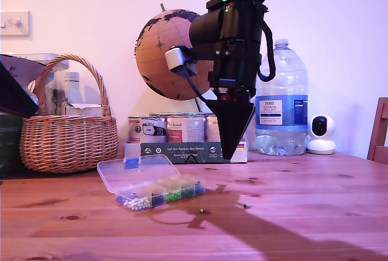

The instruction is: Sort the loose pins on the table into their correct compartments

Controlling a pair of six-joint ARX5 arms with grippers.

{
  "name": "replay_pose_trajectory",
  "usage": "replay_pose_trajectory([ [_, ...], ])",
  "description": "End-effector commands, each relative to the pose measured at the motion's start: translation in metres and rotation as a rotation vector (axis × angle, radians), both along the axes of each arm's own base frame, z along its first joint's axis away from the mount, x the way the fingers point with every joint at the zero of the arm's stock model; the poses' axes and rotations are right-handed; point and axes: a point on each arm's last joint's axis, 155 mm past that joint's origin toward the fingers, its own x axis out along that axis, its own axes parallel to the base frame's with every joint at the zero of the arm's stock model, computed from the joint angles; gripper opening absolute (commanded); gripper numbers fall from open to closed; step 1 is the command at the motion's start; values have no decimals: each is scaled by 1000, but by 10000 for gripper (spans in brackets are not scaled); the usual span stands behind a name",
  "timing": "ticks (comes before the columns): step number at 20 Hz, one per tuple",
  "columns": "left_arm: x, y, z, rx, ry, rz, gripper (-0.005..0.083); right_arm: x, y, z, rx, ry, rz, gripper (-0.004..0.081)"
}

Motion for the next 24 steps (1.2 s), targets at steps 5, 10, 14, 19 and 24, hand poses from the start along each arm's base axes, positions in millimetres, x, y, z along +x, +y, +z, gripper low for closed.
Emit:
replay_pose_trajectory([
  [5, -1, 0, -3, 0, 1, -3, -23, 12, -17, 67, 130, -98, -116, -13],
  [10, -1, 0, -3, 0, 1, -3, -23, 3, -22, 88, 210, -123, -160, -13],
  [14, -1, 0, -3, 0, 2, -3, -23, -14, -27, 83, 258, -127, -183, -13],
  [19, -1, 0, -3, 0, 2, -3, -23, -37, -45, 60, 227, -232, -88, -13],
  [24, -1, 0, -3, 0, 3, -3, -23, -58, -57, 30, 63, -286, 267, 43],
])
